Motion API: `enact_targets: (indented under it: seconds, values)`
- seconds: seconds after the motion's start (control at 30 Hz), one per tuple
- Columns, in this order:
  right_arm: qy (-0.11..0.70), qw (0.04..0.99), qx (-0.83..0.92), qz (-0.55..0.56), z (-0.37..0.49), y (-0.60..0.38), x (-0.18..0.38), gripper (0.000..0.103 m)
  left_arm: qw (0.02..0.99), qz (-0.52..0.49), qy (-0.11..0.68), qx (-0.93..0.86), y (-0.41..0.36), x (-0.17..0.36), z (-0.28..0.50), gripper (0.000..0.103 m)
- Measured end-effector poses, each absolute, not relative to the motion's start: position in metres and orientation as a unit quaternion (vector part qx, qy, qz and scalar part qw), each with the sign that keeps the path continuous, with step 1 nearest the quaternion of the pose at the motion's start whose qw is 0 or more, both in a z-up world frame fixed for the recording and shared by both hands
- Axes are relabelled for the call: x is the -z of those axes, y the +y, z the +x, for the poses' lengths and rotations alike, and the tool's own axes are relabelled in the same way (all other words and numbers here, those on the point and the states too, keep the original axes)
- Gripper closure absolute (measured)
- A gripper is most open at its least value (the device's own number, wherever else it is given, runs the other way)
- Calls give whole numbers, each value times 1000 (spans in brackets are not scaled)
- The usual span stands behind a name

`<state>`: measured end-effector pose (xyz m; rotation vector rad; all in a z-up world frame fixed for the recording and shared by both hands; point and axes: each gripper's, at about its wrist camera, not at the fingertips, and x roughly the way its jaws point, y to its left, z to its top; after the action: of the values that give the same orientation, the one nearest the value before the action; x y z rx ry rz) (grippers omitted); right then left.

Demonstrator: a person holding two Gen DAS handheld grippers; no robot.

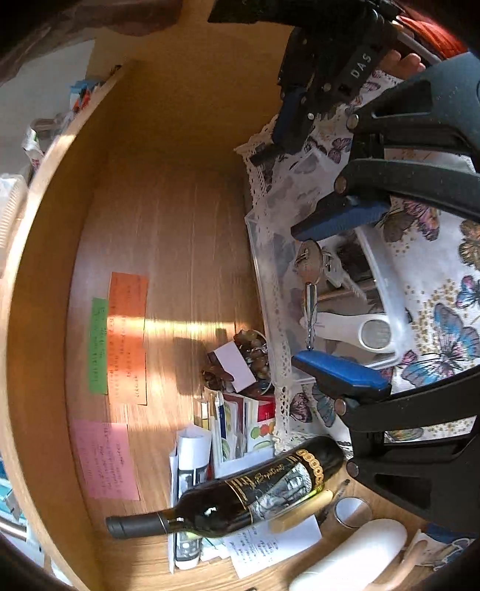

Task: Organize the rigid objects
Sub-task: 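Drop the keys into the box with the left tool while the right tool releases its black item inside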

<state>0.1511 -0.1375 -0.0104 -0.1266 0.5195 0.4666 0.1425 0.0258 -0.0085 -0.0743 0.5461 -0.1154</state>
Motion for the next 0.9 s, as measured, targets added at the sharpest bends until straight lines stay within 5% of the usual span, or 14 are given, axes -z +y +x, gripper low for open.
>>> enact_targets:
  seconds: [0.9]
  values:
    - [366, 905, -196, -87, 218, -132, 76, 86, 923, -26, 379, 58, 19, 82, 209, 41]
